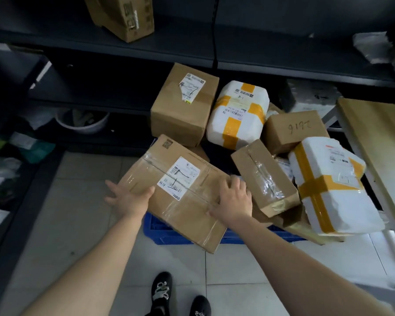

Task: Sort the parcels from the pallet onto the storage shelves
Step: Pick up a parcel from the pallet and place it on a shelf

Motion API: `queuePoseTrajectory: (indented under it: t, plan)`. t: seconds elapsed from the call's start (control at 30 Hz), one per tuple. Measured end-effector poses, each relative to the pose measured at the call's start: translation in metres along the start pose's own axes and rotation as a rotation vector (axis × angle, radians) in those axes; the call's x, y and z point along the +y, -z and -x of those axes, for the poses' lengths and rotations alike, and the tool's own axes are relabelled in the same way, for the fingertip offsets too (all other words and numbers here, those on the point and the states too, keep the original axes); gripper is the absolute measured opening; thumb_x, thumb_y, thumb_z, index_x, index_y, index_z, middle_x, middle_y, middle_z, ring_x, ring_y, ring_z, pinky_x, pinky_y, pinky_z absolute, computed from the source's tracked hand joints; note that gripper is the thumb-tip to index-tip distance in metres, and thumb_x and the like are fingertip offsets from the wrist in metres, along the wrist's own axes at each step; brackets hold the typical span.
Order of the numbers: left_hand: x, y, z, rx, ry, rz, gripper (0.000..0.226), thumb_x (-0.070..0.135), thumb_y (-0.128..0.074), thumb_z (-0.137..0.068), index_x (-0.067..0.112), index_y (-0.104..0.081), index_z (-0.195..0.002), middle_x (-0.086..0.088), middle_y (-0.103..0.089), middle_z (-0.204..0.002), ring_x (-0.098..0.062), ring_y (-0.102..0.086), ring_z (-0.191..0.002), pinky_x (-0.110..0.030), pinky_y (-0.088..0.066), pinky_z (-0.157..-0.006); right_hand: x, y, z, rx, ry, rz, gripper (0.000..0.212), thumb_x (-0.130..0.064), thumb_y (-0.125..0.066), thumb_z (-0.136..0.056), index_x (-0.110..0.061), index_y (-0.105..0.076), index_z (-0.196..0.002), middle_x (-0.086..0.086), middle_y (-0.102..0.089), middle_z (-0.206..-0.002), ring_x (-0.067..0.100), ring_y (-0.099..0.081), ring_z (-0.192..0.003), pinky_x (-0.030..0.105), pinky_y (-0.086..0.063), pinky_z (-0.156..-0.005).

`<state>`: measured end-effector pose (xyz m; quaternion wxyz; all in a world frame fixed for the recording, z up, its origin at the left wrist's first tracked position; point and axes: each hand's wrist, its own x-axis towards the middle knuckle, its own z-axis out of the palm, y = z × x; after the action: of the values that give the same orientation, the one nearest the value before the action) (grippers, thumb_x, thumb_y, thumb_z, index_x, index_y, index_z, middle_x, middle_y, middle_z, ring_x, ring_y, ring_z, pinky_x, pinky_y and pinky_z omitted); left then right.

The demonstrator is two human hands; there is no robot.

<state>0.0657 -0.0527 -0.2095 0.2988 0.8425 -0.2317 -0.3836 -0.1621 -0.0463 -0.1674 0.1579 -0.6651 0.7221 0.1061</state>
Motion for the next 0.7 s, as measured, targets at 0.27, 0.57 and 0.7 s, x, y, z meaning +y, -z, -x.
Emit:
queuePoseTrajectory:
  t: [0.27, 0.57, 0.7]
  plan:
    - [-0.023, -0.009, 0.008, -0.127, 0.157, 0.418, 0.042, 0.017, -0.078, -0.077, 0.011, -0.051, -0.107, -0.010, -0.063, -0.106, -0.030, -0.064, -0.099, -0.048, -0.055, -0.088, 0.009, 0.000, -0.020, -0.152, -0.110, -0.043, 0.140, -0.070, -0.080, -0.054, -0.016, 0.000, -0.155, 0.014, -0.022, -0.154, 0.034, -0.021, -0.143, 0.049, -0.024, -0.114]
    - [-0.054, -0.012, 0.078, -0.344, 0.249, 0.411, 0.046, 0.013, -0.054, -0.098, 0.029, -0.040, -0.138, 0.002, -0.054, -0.119, -0.024, -0.051, -0.103, -0.046, -0.049, -0.077, 0.008, -0.021, 0.002, -0.046, -0.033, -0.101, 0.097, -0.077, -0.066, -0.065, -0.018, -0.039, -0.138, 0.012, -0.044, -0.136, 0.031, -0.039, -0.129, 0.043, -0.037, -0.105]
    - [-0.073, 0.000, 0.093, -0.264, 0.266, 0.500, 0.039, 0.012, -0.050, -0.100, 0.031, -0.046, -0.134, 0.001, -0.058, -0.121, -0.020, -0.052, -0.097, -0.045, -0.044, -0.085, 0.012, -0.032, 0.018, -0.057, 0.075, -0.384, 0.068, -0.059, -0.064, -0.082, -0.019, -0.046, -0.133, 0.009, -0.050, -0.130, 0.027, -0.049, -0.119, 0.044, -0.048, -0.096]
